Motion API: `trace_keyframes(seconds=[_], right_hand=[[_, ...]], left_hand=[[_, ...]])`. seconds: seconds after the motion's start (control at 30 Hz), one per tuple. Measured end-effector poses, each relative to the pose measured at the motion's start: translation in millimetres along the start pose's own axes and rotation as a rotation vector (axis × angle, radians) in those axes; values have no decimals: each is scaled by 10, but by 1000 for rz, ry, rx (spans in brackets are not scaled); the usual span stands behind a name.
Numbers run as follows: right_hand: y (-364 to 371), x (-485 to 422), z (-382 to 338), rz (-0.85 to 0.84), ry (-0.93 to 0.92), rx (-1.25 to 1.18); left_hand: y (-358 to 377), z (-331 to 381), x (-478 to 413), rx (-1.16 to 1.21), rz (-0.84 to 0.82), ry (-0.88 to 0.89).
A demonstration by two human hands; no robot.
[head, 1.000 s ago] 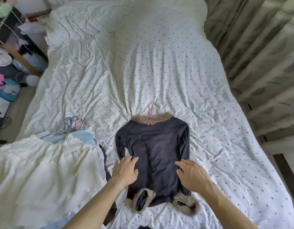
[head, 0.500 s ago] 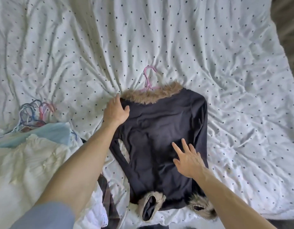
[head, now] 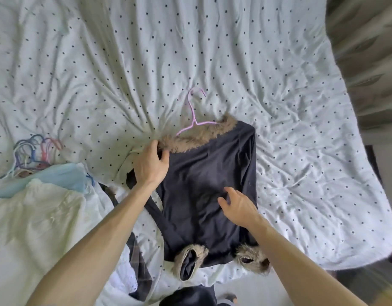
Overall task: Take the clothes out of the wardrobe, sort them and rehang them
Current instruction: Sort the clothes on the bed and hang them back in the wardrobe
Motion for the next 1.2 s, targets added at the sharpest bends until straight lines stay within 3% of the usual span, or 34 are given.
trace_keyframes(seconds=[0.17, 0.23, 0.3, 0.4, 0.57, 0.7, 0.9, 1.0, 1.2], right_hand=[[-369, 634, -200, 134, -22, -464], [-456, 905, -238, 181, -24, -759], [-546, 1156, -170, 282, -16, -905], [-647, 1537, 120, 455, 16, -955], [-723, 2241, 693, 527, -24, -1016], [-945, 3169, 1246, 590, -104, -868], [-983, 4883, 2051, 749, -105, -732], [-828, 5716, 2451, 909, -92, -803], [-121, 6990, 3313, 1278, 82, -883]], left_hand=[[-4, 459, 1042, 26, -105, 119], [56, 689, 1462, -15, -127, 240], [143, 906, 1879, -64, -156, 359], [171, 1198, 2403, -79, -180, 463], [262, 1679, 2929, 22, -382, 605], [75, 2437, 3034, 95, -327, 793], [160, 4333, 3825, -273, -216, 1368], [377, 4882, 4531, -335, -254, 1551], [803, 5051, 6118, -121, -352, 1734]])
Point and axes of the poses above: each hand's wrist, its own x-axis away from the middle knuckle, its own y-axis out of the palm, z = x × y, the point moved 9 cm from there along -x, towards the middle knuckle, and after that the axes turned 3 degrees about -z, right-handed, at the moved point
